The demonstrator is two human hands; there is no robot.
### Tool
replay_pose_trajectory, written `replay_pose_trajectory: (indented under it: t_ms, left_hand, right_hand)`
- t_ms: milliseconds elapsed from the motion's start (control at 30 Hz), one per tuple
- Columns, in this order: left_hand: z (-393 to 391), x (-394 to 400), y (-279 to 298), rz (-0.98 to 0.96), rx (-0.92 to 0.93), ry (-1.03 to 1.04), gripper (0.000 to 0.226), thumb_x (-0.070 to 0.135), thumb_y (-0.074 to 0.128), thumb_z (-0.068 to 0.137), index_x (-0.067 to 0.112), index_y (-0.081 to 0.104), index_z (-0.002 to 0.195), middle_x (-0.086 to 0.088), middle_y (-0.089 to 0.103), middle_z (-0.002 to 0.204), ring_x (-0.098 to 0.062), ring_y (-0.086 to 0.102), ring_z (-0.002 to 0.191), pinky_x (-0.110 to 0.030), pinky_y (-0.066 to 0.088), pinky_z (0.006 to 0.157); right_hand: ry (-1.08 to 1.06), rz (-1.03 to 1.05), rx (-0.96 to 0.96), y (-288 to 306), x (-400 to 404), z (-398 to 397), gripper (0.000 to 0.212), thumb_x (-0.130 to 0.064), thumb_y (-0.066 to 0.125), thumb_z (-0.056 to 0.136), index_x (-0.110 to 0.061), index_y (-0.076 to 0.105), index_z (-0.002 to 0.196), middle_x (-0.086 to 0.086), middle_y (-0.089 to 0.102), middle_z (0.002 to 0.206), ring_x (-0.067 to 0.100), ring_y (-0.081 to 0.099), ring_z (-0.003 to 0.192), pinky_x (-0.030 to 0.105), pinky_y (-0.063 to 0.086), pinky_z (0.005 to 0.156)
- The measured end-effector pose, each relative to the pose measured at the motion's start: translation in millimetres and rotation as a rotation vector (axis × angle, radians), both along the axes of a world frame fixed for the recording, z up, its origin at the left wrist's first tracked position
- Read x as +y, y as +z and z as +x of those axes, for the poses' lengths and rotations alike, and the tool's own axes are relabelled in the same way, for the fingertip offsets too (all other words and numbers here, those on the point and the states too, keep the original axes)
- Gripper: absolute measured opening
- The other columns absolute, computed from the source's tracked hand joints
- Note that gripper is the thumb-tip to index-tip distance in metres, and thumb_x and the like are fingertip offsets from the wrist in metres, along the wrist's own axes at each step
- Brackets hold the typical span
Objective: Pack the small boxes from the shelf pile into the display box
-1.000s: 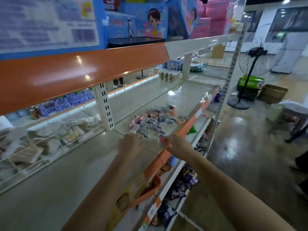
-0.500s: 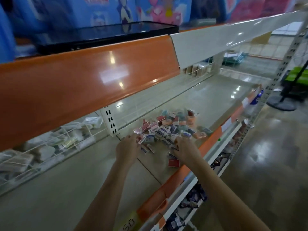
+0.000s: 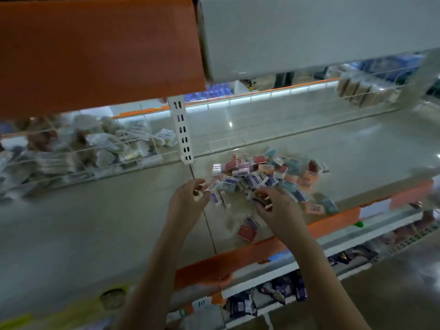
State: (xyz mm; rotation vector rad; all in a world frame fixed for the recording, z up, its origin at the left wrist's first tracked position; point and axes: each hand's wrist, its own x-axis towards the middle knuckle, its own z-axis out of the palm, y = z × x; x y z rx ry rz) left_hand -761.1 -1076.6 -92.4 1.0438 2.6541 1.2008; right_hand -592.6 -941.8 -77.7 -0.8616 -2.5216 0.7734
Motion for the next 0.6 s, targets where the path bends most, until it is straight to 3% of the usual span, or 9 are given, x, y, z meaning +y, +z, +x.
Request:
replay_pose_trajectory:
  t_ms: [133, 300, 467, 600]
  left_hand:
    - [15, -37, 3, 0.104, -0.107, 0.137, 0.008, 0.033, 0.056, 0.091, 0.032, 0.060, 0.097, 0.020, 0.058, 0.077, 0.006, 0.055, 0.071, -0.006, 0.040, 0.056]
    - [18, -95, 9, 0.207, -0.221, 0.248, 0.024, 0.023, 0.046, 0.097, 0.032, 0.058, 0.079, 0.009, 0.060, 0.070, -0.012, 0.050, 0.059, -0.037, 0.041, 0.058]
    - [29, -166, 19, 0.331, -0.297, 0.336, 0.027, 0.018, 0.044, 0.098, 0.025, 0.060, 0.077, 0.011, 0.060, 0.058, 0.004, 0.047, 0.050, -0.015, 0.038, 0.050]
    - [38, -229, 30, 0.389, -0.302, 0.471, 0.032, 0.014, 0.045, 0.097, 0.024, 0.059, 0.070, 0.008, 0.058, 0.058, 0.003, 0.046, 0.047, -0.015, 0.036, 0.047]
  right_hand:
    - [0.238, 0.007, 0.048, 3, -13, -15, 0.028, -0.019, 0.065, 0.087, -0.015, 0.064, 0.115, 0.001, 0.058, 0.113, 0.013, 0.057, 0.090, 0.015, 0.040, 0.076]
    - [0.467, 0.031, 0.130, 8, -53, -38, 0.029, -0.018, 0.066, 0.086, -0.015, 0.064, 0.114, -0.004, 0.056, 0.108, 0.001, 0.048, 0.086, 0.007, 0.041, 0.073]
    - [0.647, 0.055, 0.208, 23, -111, -61, 0.025, -0.012, 0.068, 0.082, -0.012, 0.067, 0.108, -0.005, 0.057, 0.099, -0.001, 0.047, 0.080, -0.003, 0.034, 0.071]
    - [0.801, 0.062, 0.265, 36, -167, -77, 0.022, -0.007, 0.070, 0.080, -0.010, 0.069, 0.101, 0.001, 0.061, 0.096, 0.002, 0.051, 0.080, -0.006, 0.031, 0.073]
